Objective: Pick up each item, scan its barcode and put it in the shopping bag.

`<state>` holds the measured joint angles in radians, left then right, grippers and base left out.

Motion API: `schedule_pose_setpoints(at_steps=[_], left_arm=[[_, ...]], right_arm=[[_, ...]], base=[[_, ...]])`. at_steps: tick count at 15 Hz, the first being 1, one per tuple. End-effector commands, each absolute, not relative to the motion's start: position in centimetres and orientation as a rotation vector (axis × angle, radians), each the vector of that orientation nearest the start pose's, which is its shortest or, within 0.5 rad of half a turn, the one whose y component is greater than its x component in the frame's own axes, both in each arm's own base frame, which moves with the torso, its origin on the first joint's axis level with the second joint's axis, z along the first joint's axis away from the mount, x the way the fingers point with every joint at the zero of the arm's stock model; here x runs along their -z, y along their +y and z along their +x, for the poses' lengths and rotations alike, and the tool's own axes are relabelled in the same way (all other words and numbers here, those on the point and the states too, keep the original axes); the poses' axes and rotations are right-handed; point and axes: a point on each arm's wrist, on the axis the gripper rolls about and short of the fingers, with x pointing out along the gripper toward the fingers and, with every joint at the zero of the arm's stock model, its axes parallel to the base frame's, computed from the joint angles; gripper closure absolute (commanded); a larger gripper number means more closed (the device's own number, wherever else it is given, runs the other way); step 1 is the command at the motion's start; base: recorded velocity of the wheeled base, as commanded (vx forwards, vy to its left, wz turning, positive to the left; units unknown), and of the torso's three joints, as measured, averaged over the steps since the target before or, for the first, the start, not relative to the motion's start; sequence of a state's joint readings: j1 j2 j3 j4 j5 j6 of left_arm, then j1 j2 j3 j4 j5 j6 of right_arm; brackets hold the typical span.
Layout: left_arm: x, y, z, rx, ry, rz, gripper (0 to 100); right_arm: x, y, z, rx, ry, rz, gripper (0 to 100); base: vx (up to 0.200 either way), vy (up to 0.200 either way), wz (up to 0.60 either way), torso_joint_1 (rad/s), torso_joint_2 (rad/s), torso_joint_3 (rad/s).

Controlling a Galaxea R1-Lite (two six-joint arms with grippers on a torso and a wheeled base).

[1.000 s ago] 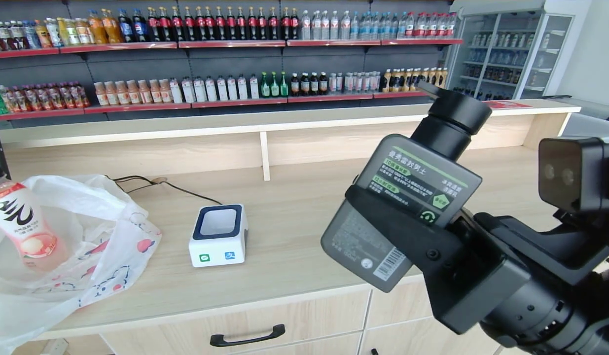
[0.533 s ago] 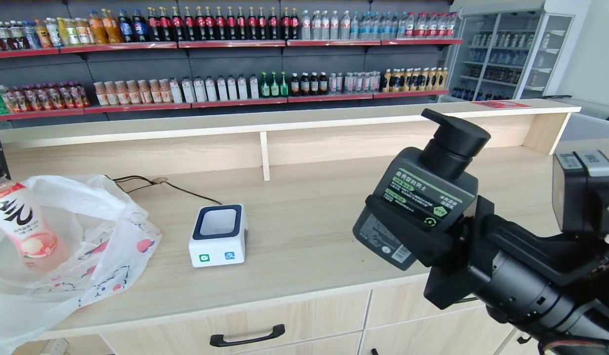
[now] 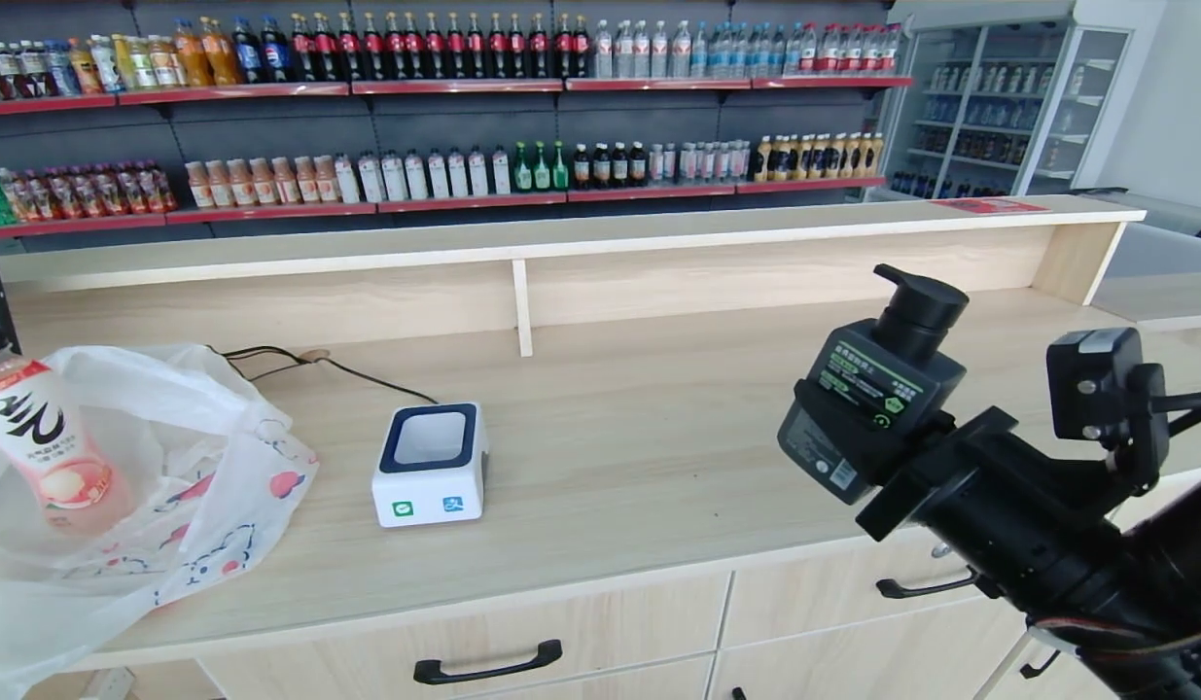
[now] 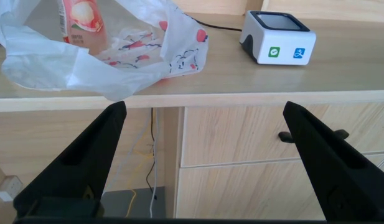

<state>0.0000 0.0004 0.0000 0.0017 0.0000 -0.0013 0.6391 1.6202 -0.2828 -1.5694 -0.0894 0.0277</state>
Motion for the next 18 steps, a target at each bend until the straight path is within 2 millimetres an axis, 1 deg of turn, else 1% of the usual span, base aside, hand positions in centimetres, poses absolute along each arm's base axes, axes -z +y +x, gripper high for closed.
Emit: schedule_pose_setpoints(at_steps=[1,4,8,18], left_arm=[[-7.53,0.00,-2.28,0.000,0.002,-0.002,0],[-7.53,0.00,-2.28,0.000,0.002,-0.003,0],[-7.53,0.00,-2.28,0.000,0.002,-0.002,0],[-7.52,0.00,-2.28,0.000,0.003,-0.002,0]], right_arm=[[-16.53,12.67,18.51,-0.521,-0.189,0.102,100],[-16.65,12.09,17.97,-0.514,-0.193,0.104,100],[-16.82,12.02,17.87,-0.514,-0.200,0.106,100],[-16.79,11.85,17.79,-0.509,-0.200,0.104,100]], base=[[0.000,0.000,0.00,0.000,0.00,0.000],[0.000,0.000,0.00,0.000,0.00,0.000],[0.000,0.000,0.00,0.000,0.00,0.000],[0.000,0.200,0.00,0.002,0.00,0.003]])
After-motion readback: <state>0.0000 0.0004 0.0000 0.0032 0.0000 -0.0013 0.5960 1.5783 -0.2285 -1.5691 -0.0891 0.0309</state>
